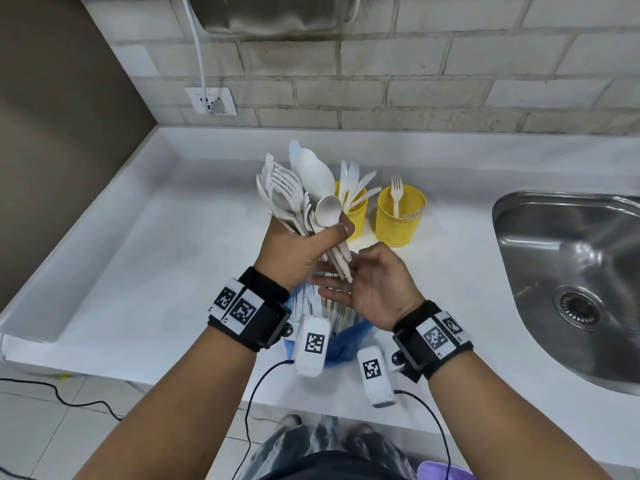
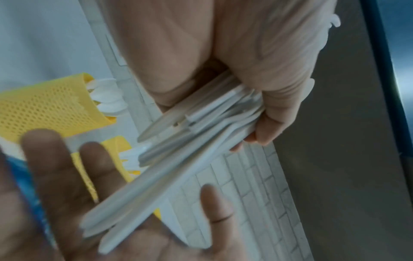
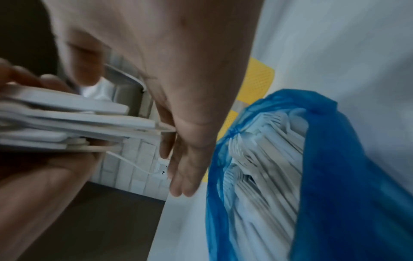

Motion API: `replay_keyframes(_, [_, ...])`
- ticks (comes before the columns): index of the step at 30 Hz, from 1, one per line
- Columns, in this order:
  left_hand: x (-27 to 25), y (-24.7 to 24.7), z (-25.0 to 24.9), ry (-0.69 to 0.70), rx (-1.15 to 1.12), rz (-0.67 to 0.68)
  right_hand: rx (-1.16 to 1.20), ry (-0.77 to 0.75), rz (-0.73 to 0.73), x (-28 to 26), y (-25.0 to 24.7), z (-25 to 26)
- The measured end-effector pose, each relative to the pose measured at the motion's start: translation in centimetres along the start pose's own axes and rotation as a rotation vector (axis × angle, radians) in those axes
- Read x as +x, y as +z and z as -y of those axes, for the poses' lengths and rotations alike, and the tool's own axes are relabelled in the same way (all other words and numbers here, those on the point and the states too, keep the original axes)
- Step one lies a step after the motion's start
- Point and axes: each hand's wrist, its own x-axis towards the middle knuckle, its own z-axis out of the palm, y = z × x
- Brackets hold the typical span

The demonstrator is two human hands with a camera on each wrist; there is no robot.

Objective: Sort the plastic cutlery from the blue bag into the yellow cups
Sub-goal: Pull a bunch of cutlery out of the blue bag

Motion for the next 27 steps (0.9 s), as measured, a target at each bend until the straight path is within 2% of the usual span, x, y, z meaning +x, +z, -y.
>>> replay_keyframes(4, [0.1, 0.5, 1.0, 0.049, 0.031, -0.011, 0.137, 0.049, -0.012, 0.4, 0.9, 0.9])
replay_keyframes(11, [-0.6, 0.9, 3.7, -0.025, 0.062, 0.006, 0.099, -0.021, -0.006, 0.1, 3.1, 2.2])
replay_keyframes(14, [-0.6, 1.0, 4.0, -0.035, 0.002, 0.015, 0.117, -0.045, -0.040, 0.4, 2.8, 2.1])
replay_keyframes(19, [-0.7, 1.3, 4.3, -0.036, 0.029, 0.053, 0.146, -0.063, -0.085, 0.7, 2.0, 1.4])
replay_keyframes(27, [-1.1, 2.8, 3.6, 0.058, 0.116, -0.089, 0.067, -0.085, -0.186, 0.1, 2.9, 1.0])
